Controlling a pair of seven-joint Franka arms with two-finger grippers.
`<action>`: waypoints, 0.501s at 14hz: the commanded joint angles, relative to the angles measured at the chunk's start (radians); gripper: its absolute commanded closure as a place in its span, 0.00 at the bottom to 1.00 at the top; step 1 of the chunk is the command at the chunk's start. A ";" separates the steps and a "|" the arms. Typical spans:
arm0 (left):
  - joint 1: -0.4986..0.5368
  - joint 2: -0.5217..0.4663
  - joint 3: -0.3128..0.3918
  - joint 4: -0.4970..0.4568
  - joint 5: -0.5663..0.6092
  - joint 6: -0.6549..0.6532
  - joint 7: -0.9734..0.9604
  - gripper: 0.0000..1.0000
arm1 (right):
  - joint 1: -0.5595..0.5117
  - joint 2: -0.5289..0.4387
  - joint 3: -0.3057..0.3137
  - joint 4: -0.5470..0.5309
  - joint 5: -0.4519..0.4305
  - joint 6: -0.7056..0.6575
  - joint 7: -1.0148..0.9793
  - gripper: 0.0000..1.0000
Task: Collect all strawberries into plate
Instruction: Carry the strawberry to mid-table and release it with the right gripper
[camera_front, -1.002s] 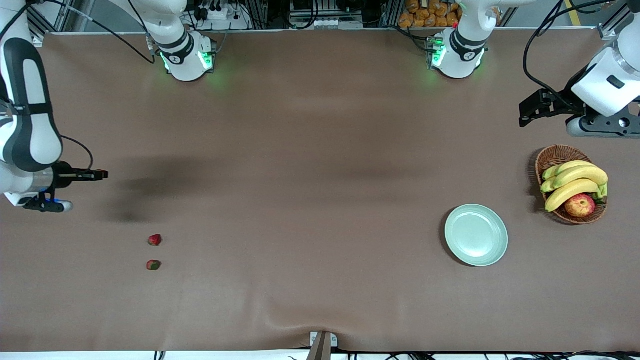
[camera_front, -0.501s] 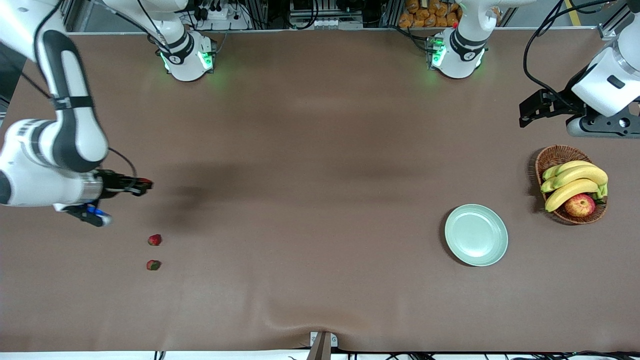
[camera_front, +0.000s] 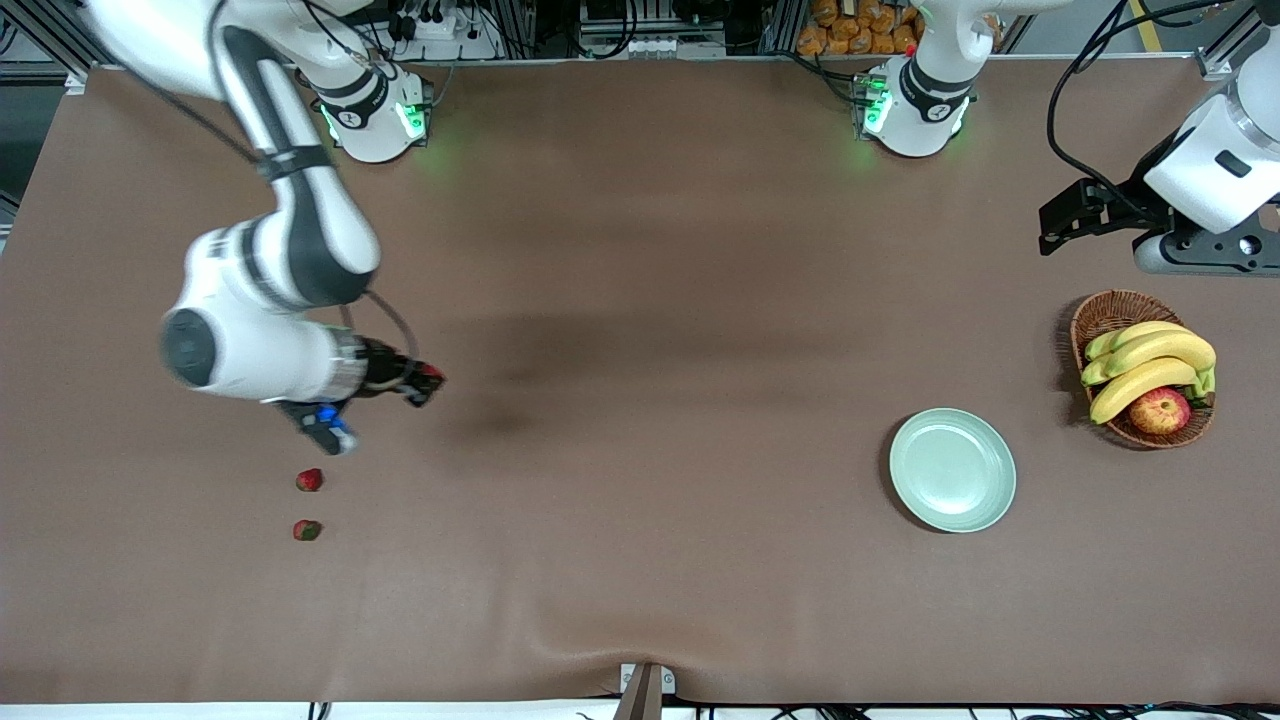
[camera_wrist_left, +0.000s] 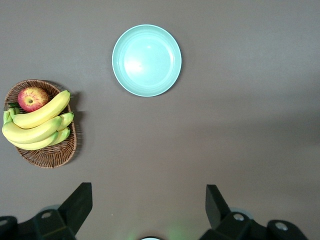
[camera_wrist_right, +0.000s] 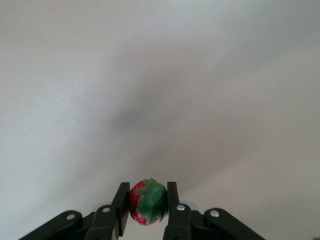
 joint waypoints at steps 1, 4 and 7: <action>0.003 0.004 -0.002 0.015 0.001 -0.001 -0.008 0.00 | 0.129 0.081 -0.016 0.083 0.018 0.065 0.183 1.00; 0.003 0.005 -0.004 0.015 0.027 -0.001 -0.005 0.00 | 0.241 0.139 -0.016 0.108 0.020 0.157 0.318 1.00; 0.000 0.005 -0.004 0.015 0.029 -0.001 -0.006 0.00 | 0.338 0.210 -0.016 0.108 0.018 0.255 0.410 1.00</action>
